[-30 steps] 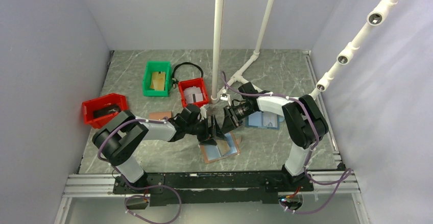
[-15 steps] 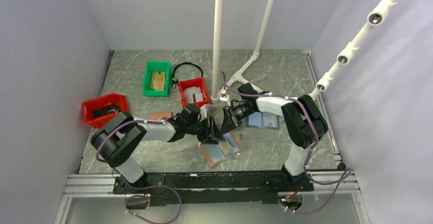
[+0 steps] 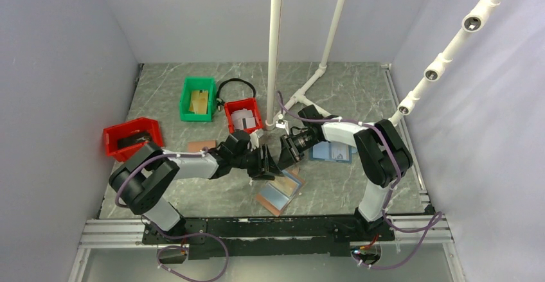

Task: Take the credit cards out of the card holder
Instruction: Remove the credit card from the card holder.

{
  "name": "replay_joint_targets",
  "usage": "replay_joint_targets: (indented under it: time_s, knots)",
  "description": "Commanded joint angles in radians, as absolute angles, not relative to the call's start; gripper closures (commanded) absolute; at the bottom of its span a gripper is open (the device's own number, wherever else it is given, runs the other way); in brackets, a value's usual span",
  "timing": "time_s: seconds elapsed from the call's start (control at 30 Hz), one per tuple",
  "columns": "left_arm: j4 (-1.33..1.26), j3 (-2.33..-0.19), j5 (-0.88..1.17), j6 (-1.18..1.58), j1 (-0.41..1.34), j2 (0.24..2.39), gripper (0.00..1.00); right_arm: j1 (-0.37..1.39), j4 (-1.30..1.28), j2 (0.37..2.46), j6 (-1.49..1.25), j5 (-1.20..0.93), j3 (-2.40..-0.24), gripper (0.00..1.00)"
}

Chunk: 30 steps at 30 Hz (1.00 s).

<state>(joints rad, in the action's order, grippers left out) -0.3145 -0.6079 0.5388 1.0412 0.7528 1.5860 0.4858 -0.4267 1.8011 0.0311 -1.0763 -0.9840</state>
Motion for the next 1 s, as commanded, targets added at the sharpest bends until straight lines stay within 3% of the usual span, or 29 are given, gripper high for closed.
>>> replay_joint_targets:
  time_s: [0.0,0.4,0.73,0.97]
  knots:
    - [-0.311,-0.601,0.474,1.023,0.732,1.506,0.43,0.504,-0.494,1.772,0.074,-1.082,-0.975,0.68]
    - [-0.278,-0.515,0.475,1.067,0.721,1.395,0.44,0.538,-0.552,1.75,0.171,-0.982,-0.983,0.62]
    - [-0.266,-0.504,0.501,1.108,0.72,1.451,0.63,0.591,-0.589,1.748,0.231,-0.85,-0.996,0.6]
    - [-0.262,-0.501,0.506,1.108,0.721,1.457,0.65,0.628,-0.607,1.739,0.277,-0.751,-0.998,0.58]
